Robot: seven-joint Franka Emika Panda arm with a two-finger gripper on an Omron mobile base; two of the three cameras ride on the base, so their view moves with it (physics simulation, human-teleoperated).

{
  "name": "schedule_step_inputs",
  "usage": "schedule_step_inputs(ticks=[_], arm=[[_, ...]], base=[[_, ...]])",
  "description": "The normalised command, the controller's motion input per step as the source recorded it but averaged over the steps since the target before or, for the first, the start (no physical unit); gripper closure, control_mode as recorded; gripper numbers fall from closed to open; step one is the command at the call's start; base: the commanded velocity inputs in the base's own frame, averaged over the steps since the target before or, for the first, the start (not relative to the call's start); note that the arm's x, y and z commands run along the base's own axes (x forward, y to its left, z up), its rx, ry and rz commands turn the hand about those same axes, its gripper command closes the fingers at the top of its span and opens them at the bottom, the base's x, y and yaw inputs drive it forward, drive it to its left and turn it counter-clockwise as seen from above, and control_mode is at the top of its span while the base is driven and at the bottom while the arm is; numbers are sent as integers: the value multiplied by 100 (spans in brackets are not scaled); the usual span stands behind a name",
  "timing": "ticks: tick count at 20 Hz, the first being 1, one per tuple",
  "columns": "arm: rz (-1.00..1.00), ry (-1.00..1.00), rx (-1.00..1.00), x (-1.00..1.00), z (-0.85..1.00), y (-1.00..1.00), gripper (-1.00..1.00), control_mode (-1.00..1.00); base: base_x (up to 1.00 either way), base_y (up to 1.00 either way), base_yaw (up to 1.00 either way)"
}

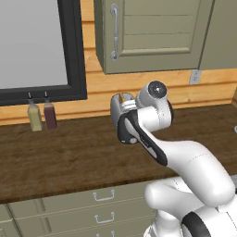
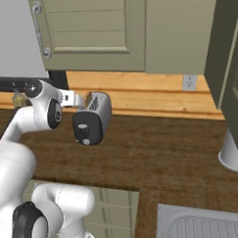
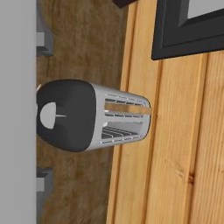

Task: Start the toaster. Once the lever pops up, take the bread to the plate on the dining counter.

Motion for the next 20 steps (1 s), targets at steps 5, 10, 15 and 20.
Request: schedule_step_inputs(ticks=[5, 10, 15, 20], arm=[[0, 1, 0, 22, -1, 0, -100, -100], [1, 0, 0, 34, 0, 0, -100, -100], [1, 0, 0, 32, -1, 0, -100, -100], [1, 0, 0, 15, -14, 0, -100, -100]], base=[[0, 0, 0], [0, 0, 0], [0, 0, 0], [0, 0, 0]])
